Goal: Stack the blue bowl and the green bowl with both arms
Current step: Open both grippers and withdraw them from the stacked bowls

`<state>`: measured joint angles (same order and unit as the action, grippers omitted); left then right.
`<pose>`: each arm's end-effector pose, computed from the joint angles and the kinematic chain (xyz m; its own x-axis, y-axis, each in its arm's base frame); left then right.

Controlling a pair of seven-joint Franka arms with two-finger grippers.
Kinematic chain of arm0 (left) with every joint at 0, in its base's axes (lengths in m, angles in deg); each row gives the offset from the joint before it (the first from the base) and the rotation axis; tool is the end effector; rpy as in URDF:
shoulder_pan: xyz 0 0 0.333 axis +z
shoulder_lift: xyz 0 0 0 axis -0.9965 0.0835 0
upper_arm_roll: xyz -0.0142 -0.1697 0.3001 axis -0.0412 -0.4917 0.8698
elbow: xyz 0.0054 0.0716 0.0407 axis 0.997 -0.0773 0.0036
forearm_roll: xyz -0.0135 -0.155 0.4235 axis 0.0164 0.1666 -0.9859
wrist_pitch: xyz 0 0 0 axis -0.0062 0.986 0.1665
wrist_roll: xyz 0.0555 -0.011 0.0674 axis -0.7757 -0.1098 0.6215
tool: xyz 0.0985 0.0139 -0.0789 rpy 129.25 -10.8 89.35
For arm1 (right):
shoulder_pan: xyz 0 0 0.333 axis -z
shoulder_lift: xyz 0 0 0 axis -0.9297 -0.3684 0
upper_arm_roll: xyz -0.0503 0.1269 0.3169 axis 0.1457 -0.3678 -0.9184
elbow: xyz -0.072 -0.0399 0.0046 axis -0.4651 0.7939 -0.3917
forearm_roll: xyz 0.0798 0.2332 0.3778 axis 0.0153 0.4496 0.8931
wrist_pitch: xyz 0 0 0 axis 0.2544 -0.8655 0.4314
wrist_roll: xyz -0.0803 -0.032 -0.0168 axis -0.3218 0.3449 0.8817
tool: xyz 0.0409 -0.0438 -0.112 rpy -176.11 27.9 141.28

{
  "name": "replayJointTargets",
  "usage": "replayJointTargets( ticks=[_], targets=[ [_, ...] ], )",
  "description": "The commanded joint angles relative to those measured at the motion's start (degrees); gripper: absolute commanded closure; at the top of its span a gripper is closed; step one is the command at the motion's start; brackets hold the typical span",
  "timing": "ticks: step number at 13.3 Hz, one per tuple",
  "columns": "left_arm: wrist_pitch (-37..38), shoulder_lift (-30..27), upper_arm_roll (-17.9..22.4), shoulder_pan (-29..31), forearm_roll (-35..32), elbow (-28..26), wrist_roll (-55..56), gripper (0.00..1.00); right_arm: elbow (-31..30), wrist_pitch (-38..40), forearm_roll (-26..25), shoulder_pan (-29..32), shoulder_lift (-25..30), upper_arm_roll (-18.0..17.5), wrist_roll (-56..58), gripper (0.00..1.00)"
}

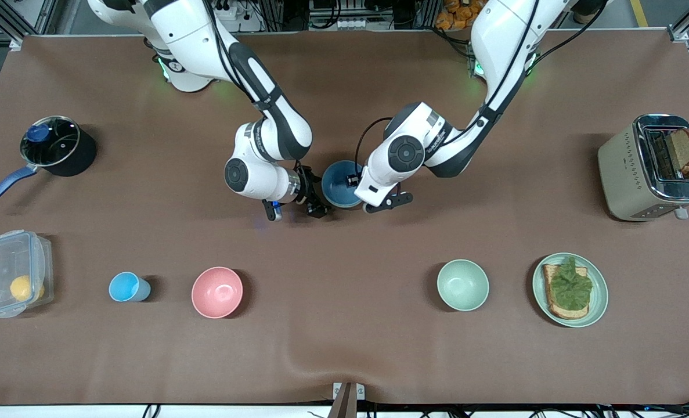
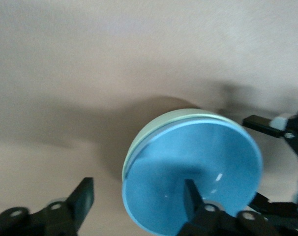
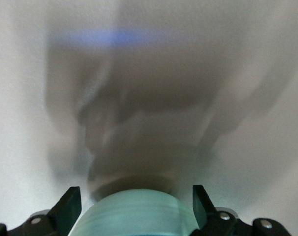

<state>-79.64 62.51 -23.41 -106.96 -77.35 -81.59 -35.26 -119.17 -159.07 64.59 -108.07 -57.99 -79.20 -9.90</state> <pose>0.5154 -0.4937 0.2224 0.9215 0.2574 -0.2908 0.3045 -0.9436 0.1298 0.5332 0.4184 0.1333 0.2457 -0.8275 -0.5049 -0.9475 -0.3150 0.0552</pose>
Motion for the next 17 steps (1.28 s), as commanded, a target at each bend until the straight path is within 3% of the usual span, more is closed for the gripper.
replayJointTargets(
  ticks=[1, 4, 8, 11, 14, 17],
  targets=[
    [3.7, -6.72, 0.06, 2.14, 0.74, -0.78, 0.79, 0.0, -0.1, 3.36, -1.41, 1.1, 1.19, 1.19, 0.28, 0.0],
    [9.93, -13.58, 0.14, 6.1, 0.39, -0.08, 0.17, 0.0, 0.34, 12.4, -7.21, 1.45, 2.07, 5.85, 0.45, 0.0],
    [18.55, -20.09, 0.49, 11.46, -0.04, 2.29, -0.88, 0.0, 0.16, 18.56, -15.38, 1.54, 5.05, 10.59, 0.97, 0.0],
    [22.24, -24.31, 0.5, 15.68, -5.3, 2.91, -6.48, 0.0, 0.07, 25.67, -18.2, 1.45, 9.62, 17.17, 8.59, 0.0],
    [25.5, -26.6, 0.58, 19.81, -6.9, 4.05, -13.17, 0.0, 1.47, 33.85, -20.67, 1.45, 11.65, 24.65, 19.05, 0.0],
    [30.15, -26.61, 0.67, 23.5, -6.99, 8.08, -16.51, 0.0, 5.25, 39.48, -23.29, 1.45, 11.65, 27.57, 22.25, 0.0]
  ],
)
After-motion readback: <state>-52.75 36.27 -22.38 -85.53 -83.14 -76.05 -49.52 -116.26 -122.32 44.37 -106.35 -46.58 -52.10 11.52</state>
